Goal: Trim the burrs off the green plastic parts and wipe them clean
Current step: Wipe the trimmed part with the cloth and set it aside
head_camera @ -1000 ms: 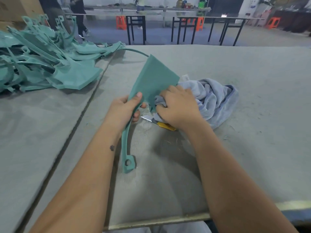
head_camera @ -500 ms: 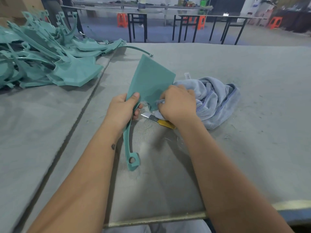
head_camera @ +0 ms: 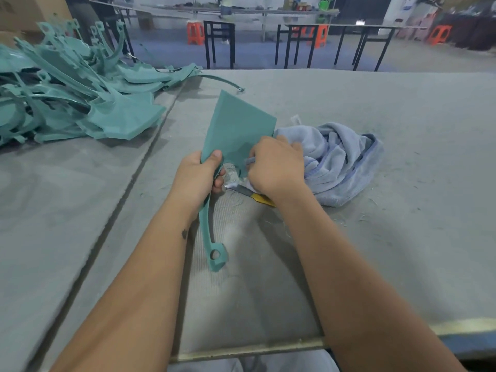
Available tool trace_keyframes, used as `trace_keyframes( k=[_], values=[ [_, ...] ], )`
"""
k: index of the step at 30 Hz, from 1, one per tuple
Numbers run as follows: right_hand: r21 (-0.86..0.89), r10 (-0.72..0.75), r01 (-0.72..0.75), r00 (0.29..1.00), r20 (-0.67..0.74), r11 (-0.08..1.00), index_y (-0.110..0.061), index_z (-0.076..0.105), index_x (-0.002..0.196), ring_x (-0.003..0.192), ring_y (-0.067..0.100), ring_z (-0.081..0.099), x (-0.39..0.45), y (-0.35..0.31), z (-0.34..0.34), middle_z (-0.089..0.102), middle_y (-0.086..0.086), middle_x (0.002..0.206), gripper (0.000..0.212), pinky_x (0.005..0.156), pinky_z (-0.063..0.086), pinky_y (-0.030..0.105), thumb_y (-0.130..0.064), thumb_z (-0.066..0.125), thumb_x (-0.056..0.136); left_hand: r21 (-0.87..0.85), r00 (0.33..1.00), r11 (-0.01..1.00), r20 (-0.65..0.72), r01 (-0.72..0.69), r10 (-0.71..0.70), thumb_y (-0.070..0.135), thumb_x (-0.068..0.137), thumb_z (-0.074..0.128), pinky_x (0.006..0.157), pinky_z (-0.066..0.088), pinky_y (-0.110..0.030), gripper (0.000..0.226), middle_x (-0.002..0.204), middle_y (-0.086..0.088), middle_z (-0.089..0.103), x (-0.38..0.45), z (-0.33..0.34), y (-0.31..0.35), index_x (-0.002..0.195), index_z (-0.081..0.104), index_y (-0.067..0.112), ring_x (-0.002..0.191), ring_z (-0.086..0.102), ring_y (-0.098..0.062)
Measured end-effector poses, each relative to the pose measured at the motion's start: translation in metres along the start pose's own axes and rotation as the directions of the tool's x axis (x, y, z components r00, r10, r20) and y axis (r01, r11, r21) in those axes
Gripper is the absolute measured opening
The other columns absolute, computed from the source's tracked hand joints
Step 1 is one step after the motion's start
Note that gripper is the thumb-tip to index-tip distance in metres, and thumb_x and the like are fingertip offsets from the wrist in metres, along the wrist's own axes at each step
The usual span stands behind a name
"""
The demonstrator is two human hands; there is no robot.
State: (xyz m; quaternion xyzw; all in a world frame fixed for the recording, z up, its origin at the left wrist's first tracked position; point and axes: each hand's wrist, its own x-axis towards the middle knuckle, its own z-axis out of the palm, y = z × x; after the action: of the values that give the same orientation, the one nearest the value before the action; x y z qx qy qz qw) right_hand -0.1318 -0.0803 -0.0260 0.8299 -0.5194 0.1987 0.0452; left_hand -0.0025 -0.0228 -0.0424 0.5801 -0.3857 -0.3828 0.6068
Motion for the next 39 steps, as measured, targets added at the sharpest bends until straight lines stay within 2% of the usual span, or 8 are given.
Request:
trace_keyframes(
  k=[4, 7, 13, 22, 29, 33, 36, 39],
  values=[
    [-0.065, 0.104, -0.11, 0.991, -0.081, 0.992, -0.015, 0.035, 0.067, 0.102, 0.027, 0.05, -0.002, -0.005, 0.005, 0.046, -0.002, 0.077, 0.029, 0.076, 0.022, 0.038, -0.019, 0.054, 0.087, -0.01, 1.0, 1.0, 0.009, 0.002, -0.002, 0.018, 0.101, 0.048, 0.039, 0.034, -0.016, 0.022, 0.062, 0.0, 0.05, -0.001, -0.002, 0.0, 0.08, 0.054, 0.014, 0.039, 0.04, -0.005],
    [-0.134, 0.009, -0.02, 0.996, -0.086, 0.991, -0.021, 0.04, 0.078, 0.104, 0.026, 0.049, -0.002, -0.011, 0.005, 0.056, 0.001, 0.096, 0.017, 0.075, 0.02, 0.038, -0.017, 0.055, 0.086, 0.005, 1.0, 1.0, -0.004, -0.006, 0.006, 0.018, 0.101, 0.048, 0.039, 0.034, -0.016, 0.023, 0.06, 0.002, 0.051, -0.001, 0.0, 0.0, 0.079, 0.054, 0.015, 0.038, 0.041, -0.005],
    [0.087, -0.146, 0.144, 0.989, 0.019, 0.986, -0.02, 0.058, 0.072, 0.085, 0.021, 0.037, 0.001, 0.0, 0.002, 0.045, -0.005, 0.083, 0.015, 0.074, 0.02, 0.035, -0.018, 0.051, 0.085, 0.105, 0.998, 0.993, -0.019, -0.049, 0.051, 0.019, 0.101, 0.046, 0.039, 0.032, -0.015, 0.024, 0.06, 0.002, 0.05, 0.0, 0.003, 0.0, 0.078, 0.053, 0.016, 0.038, 0.04, -0.005],
    [0.123, 0.159, -0.14, 0.973, -0.168, 0.983, -0.014, 0.063, 0.09, 0.1, 0.031, 0.051, 0.001, 0.004, 0.015, 0.059, 0.007, 0.101, 0.02, 0.076, 0.029, 0.036, -0.024, 0.046, 0.093, -0.064, 0.999, 0.997, -0.016, 0.051, -0.052, 0.013, 0.091, 0.06, 0.037, 0.042, -0.018, 0.01, 0.053, -0.003, 0.059, -0.003, -0.004, 0.006, 0.082, 0.062, 0.011, 0.037, 0.051, -0.012],
    [0.809, 0.632, -0.275, 0.761, -0.147, 0.52, -0.019, 0.047, 0.062, 0.058, 0.011, 0.045, 0.0, 0.032, -0.01, 0.049, -0.006, 0.062, 0.03, 0.057, 0.03, 0.022, -0.021, 0.051, 0.091, -0.532, 0.981, 0.829, 0.014, 0.171, -0.193, -0.002, 0.084, 0.042, 0.052, 0.055, -0.025, 0.017, 0.076, -0.017, 0.07, -0.004, -0.015, 0.015, 0.093, 0.056, -0.003, 0.061, 0.069, -0.025],
    [0.902, 0.718, -0.172, 0.671, -0.187, 0.395, -0.028, 0.052, 0.069, 0.068, 0.004, 0.054, -0.002, 0.034, -0.018, 0.058, -0.008, 0.072, 0.024, 0.067, 0.041, 0.014, -0.023, 0.055, 0.092, -0.388, 0.979, 0.902, 0.014, 0.191, -0.202, -0.005, 0.086, 0.039, 0.039, 0.041, -0.016, 0.015, 0.068, -0.01, 0.055, -0.003, -0.022, 0.017, 0.092, 0.049, 0.005, 0.042, 0.053, -0.012],
    [0.889, 0.707, -0.109, 0.651, -0.275, 0.445, -0.026, 0.054, 0.078, 0.078, 0.008, 0.056, -0.003, 0.035, -0.019, 0.062, -0.003, 0.084, 0.014, 0.076, 0.045, 0.02, -0.023, 0.056, 0.092, -0.304, 0.963, 0.914, 0.105, 0.268, -0.248, -0.007, 0.087, 0.037, 0.036, 0.04, -0.015, 0.019, 0.069, -0.01, 0.054, -0.006, -0.019, 0.017, 0.088, 0.047, 0.01, 0.038, 0.05, -0.012],
    [0.717, 0.548, -0.118, 0.733, -0.404, 0.687, -0.02, 0.064, 0.09, 0.085, 0.014, 0.055, -0.005, 0.031, -0.016, 0.062, -0.001, 0.093, 0.008, 0.081, 0.043, 0.024, -0.024, 0.057, 0.09, -0.263, 0.948, 0.92, 0.209, 0.291, -0.24, -0.008, 0.087, 0.035, 0.036, 0.042, -0.016, 0.03, 0.068, -0.011, 0.064, -0.008, -0.011, 0.016, 0.093, 0.052, 0.015, 0.039, 0.053, -0.015]
  ],
)
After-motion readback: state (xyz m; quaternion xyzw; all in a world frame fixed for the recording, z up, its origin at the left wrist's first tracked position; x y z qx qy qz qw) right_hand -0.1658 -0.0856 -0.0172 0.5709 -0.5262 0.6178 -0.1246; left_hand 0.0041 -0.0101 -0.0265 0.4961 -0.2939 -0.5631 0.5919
